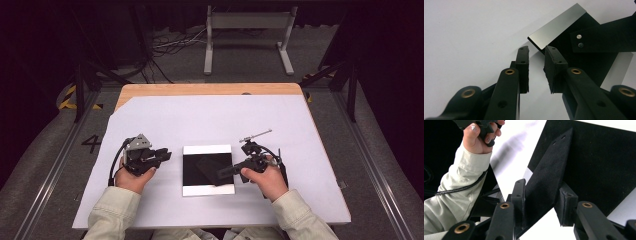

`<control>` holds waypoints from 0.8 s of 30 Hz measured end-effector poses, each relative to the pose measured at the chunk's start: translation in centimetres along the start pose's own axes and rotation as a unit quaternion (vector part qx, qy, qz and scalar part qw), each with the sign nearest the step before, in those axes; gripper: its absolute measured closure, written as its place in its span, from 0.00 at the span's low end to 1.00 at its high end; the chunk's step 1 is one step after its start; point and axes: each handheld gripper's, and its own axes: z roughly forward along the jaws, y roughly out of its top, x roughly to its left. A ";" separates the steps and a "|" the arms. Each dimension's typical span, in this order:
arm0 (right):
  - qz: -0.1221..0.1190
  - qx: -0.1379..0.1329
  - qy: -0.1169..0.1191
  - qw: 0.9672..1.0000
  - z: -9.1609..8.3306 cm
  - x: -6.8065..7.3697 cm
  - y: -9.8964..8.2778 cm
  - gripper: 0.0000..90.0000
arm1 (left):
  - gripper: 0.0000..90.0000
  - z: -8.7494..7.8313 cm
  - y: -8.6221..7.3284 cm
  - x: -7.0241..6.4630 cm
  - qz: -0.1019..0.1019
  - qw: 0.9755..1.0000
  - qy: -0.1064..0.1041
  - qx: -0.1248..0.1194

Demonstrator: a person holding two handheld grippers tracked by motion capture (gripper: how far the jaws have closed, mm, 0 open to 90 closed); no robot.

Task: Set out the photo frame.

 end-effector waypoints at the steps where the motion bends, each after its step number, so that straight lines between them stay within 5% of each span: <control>1: -0.001 0.000 0.000 1.000 0.0 0.1 0.0 0.74 | 0.82 0.0 0.0 0.0 0.001 1.000 -0.001 0.000; 24: -0.034 -0.007 0.024 0.999 -0.8 2.0 0.0 0.97 | 0.82 -0.1 0.0 0.0 -0.003 1.000 0.000 -0.003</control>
